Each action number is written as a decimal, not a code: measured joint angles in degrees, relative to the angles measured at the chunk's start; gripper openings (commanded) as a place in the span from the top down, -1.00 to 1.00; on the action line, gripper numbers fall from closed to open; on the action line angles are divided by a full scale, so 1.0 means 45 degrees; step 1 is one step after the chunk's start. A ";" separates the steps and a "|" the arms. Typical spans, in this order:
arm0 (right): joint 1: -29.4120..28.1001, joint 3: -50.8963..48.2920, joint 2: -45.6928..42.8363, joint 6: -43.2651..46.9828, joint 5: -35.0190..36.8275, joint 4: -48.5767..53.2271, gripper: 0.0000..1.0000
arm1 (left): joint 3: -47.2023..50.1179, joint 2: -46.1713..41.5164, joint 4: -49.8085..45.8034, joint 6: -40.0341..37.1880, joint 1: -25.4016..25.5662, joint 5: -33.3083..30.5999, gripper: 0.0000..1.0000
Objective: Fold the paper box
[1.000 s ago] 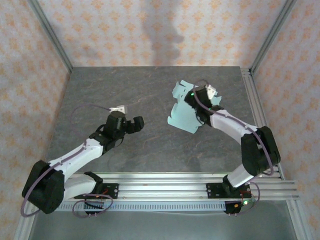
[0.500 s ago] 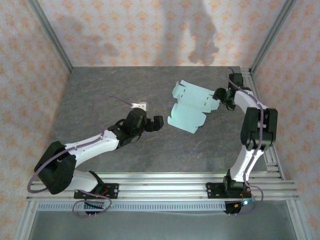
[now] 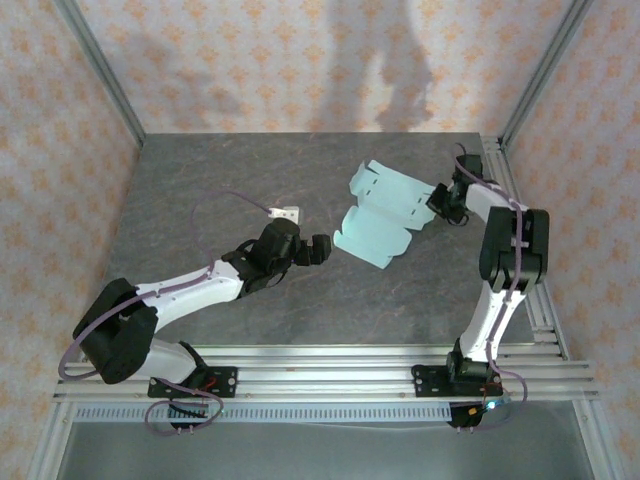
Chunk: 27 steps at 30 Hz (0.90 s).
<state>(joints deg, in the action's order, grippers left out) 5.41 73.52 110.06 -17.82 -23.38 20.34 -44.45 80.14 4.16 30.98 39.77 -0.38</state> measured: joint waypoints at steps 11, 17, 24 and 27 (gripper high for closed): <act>-0.2030 -0.6198 -0.4954 -0.5459 0.2302 -0.3997 1.00 | 0.0000 -0.0126 -0.0262 0.0005 0.0000 -0.0209 -1.00; -0.4367 -0.7970 -0.6863 -0.8184 0.4760 -0.4799 0.99 | 0.0010 -0.1049 -0.0505 0.0000 0.0000 -0.0656 -1.00; -0.7626 -0.8529 -0.7261 -1.0734 0.7446 -0.5095 1.00 | 0.0199 -0.1564 -0.0777 -0.0141 0.0000 -0.0850 -1.00; -0.8956 -0.8524 -0.7257 -1.1540 0.8286 -0.5115 0.96 | 0.0267 -0.1564 -0.0976 -0.0136 0.0000 -0.0986 -1.00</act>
<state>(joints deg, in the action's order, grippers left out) -34.89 35.16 77.41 -69.76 13.91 -2.68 -43.24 73.10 -0.23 30.37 39.77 -4.82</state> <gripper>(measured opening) 0.053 0.998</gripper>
